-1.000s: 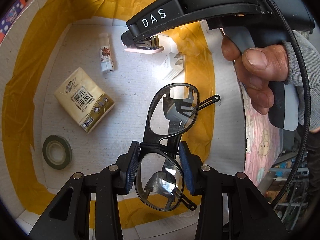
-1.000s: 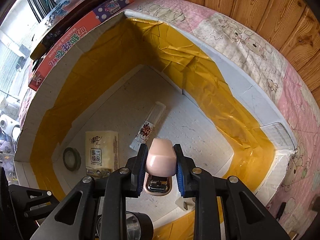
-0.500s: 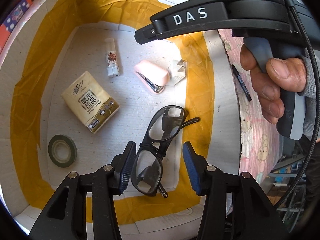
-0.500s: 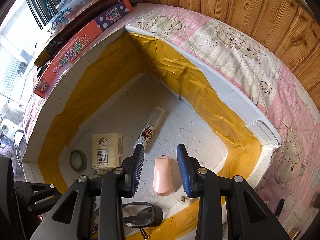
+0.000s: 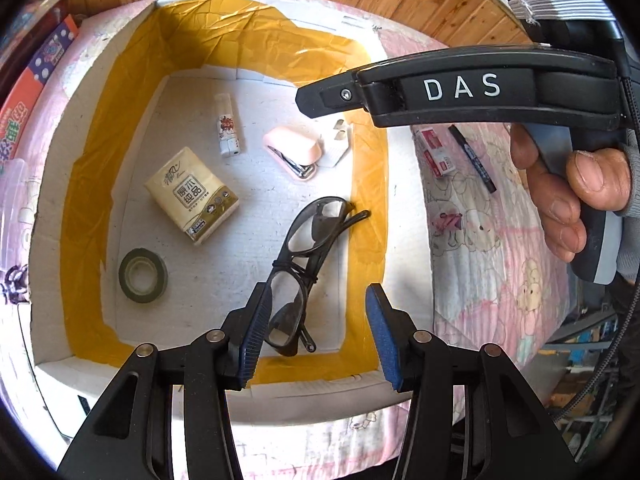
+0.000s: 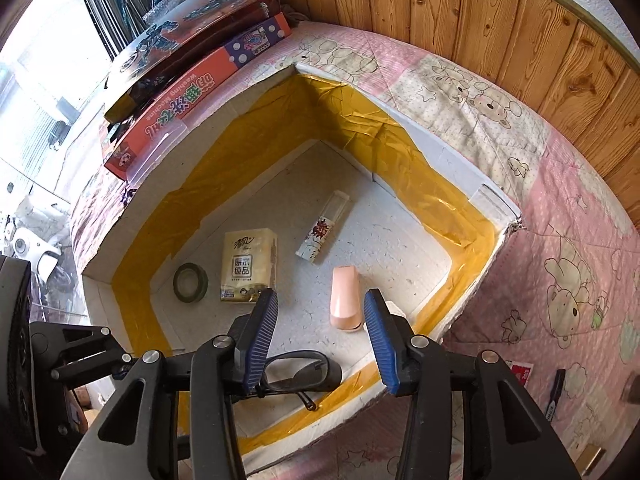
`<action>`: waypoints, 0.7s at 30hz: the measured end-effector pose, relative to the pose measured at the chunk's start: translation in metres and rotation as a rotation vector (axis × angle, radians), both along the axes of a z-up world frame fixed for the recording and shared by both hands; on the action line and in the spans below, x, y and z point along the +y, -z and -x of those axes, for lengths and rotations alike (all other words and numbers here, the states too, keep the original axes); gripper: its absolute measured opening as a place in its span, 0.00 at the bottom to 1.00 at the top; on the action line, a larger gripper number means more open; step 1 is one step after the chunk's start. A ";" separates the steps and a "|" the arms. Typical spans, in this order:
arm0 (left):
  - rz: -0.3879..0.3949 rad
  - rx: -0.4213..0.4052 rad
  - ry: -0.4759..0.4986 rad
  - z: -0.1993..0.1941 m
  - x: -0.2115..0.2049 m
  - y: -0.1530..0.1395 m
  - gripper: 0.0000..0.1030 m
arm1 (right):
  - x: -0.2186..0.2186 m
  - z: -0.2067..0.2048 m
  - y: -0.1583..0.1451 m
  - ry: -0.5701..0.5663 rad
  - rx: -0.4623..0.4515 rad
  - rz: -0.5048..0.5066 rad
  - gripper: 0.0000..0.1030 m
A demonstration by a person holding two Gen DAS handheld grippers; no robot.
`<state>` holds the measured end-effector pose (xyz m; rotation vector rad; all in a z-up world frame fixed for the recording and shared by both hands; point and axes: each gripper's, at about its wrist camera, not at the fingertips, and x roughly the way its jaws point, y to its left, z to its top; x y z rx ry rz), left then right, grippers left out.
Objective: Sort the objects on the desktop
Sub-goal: 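Open the left tool to drop the glasses while the right tool releases the stapler, then withdraw both open tools from the box toward the marker and clip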
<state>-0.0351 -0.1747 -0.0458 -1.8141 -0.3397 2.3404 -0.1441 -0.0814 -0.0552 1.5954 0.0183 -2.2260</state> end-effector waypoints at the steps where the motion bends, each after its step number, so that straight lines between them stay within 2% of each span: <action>1: 0.009 0.007 -0.002 -0.002 0.001 -0.003 0.50 | 0.000 -0.004 -0.003 -0.002 0.006 0.003 0.46; 9: 0.061 0.054 -0.001 -0.015 0.013 -0.020 0.50 | 0.005 -0.032 -0.030 -0.001 0.076 0.044 0.52; 14: 0.148 0.123 -0.021 -0.029 0.020 -0.039 0.50 | 0.013 -0.049 -0.040 0.011 0.127 0.064 0.53; 21: 0.198 0.188 -0.028 -0.042 0.030 -0.057 0.50 | 0.028 -0.082 -0.056 0.052 0.262 0.111 0.53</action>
